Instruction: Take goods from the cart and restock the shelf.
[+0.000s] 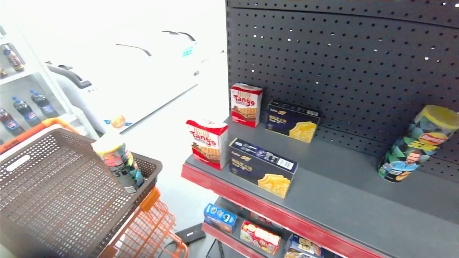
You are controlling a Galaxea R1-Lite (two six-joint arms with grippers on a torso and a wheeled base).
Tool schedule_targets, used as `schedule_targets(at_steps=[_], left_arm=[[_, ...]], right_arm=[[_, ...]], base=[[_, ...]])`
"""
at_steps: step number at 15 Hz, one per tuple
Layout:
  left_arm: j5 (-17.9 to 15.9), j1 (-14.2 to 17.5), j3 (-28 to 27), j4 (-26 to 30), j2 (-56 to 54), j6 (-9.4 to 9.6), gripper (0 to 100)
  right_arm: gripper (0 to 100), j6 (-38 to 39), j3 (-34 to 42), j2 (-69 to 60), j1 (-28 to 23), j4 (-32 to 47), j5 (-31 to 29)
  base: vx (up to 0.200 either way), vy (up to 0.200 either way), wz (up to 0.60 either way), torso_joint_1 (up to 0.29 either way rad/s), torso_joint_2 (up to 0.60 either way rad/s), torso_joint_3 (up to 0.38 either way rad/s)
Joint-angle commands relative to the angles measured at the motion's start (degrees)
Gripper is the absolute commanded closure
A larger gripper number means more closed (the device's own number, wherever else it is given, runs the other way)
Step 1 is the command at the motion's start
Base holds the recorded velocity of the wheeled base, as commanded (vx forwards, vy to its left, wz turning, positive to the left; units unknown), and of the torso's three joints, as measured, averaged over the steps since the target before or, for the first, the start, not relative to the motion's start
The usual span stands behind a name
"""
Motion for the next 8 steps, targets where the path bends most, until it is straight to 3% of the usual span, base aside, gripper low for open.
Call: schedule_targets(at_steps=[1, 6, 8], left_arm=[[-0.08, 0.01, 0.0, 0.02, -0.02, -0.01, 0], [-0.08, 0.01, -0.35, -0.24, -0.02, -0.01, 0], [-0.17, 0.01, -5.01, 0.99, -0.02, 0.17, 0]], right_arm=[[0, 0.04, 0.0, 0.06, 0.03, 0.0, -0.01], [0, 0.04, 0.0, 0.06, 0.03, 0.0, -0.01], [0, 0.04, 0.0, 0.06, 0.03, 0.0, -0.01]], base=[[0.0, 0.0, 0.0, 0.0, 0.0, 0.0], [0.0, 0.0, 0.0, 0.0, 0.0, 0.0], [0.0, 0.0, 0.0, 0.0, 0.0, 0.0]])
